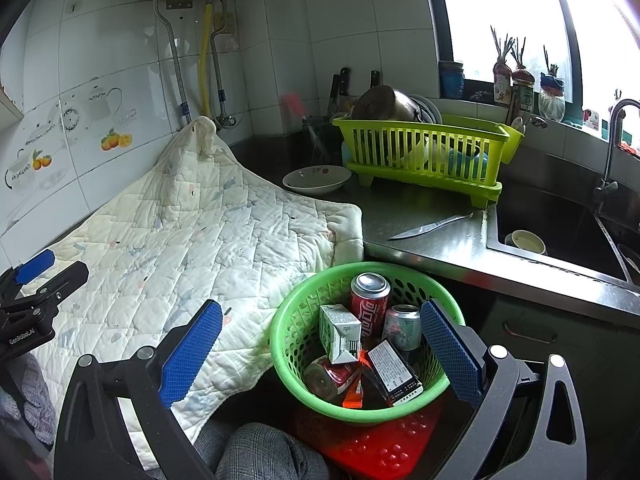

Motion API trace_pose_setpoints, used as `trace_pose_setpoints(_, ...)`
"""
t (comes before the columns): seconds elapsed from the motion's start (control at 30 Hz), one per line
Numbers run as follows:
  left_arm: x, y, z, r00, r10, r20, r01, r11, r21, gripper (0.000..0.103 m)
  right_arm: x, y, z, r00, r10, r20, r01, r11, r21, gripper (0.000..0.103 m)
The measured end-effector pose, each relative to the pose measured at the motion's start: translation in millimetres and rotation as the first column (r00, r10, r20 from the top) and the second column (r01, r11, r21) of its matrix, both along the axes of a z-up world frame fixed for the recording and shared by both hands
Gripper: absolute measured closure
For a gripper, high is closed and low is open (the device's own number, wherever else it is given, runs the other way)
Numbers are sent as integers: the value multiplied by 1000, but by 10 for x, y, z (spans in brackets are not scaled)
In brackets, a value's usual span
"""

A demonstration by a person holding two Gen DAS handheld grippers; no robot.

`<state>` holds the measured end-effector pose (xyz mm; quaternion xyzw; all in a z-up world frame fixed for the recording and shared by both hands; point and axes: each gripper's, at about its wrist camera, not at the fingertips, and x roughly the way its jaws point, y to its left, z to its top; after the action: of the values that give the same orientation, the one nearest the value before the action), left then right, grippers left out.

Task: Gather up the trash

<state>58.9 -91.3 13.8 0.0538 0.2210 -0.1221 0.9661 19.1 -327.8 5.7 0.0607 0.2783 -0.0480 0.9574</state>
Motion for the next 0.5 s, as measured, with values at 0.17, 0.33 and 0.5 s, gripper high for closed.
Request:
trace_pose_setpoints(0.17, 1, -1, 0, 1000, 0, 0, 0, 1000, -1, 5, -3, 1, -2, 1000, -1, -1, 1, 1000, 0, 7)
trace_pose_setpoints(0.33, 3, -1, -6, 1000, 0, -1, 0, 1000, 0, 5, -10, 7, -10, 1000, -2, 1, 2, 1000, -1, 7)
trace_pose_setpoints(0.5, -16, 11, -29, 1000, 2, 8, -2, 1000, 1, 5, -10, 12, -18, 1000, -3, -1, 3, 1000, 0, 7)
